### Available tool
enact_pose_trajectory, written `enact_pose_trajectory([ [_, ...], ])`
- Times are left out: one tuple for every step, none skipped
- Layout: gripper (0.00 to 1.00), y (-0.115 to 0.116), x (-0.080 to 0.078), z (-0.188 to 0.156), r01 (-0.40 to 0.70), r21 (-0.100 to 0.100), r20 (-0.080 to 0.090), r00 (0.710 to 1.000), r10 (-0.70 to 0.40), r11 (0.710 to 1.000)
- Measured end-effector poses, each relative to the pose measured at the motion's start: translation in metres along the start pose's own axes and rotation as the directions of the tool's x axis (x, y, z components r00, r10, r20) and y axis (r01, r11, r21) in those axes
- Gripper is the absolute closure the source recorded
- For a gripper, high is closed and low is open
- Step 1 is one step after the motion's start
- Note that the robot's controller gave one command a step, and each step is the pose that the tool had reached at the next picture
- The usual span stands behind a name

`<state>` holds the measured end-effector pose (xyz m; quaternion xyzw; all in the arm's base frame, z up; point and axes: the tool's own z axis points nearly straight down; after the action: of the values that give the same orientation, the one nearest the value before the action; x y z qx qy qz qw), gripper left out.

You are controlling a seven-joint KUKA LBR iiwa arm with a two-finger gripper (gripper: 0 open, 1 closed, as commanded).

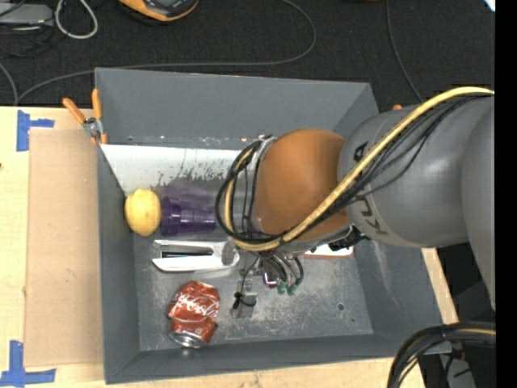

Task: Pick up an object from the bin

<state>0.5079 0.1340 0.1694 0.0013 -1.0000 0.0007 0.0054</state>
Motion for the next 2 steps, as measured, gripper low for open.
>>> enact_pose_trajectory([
  [0.00, -0.001, -0.002, -0.004, -0.005, -0.001, 0.008, 1.000, 0.005, 1.000],
  [0.00, 0.031, 0.018, 0.094, 0.489, 0.002, 0.007, 0.872, -0.489, 0.872],
])
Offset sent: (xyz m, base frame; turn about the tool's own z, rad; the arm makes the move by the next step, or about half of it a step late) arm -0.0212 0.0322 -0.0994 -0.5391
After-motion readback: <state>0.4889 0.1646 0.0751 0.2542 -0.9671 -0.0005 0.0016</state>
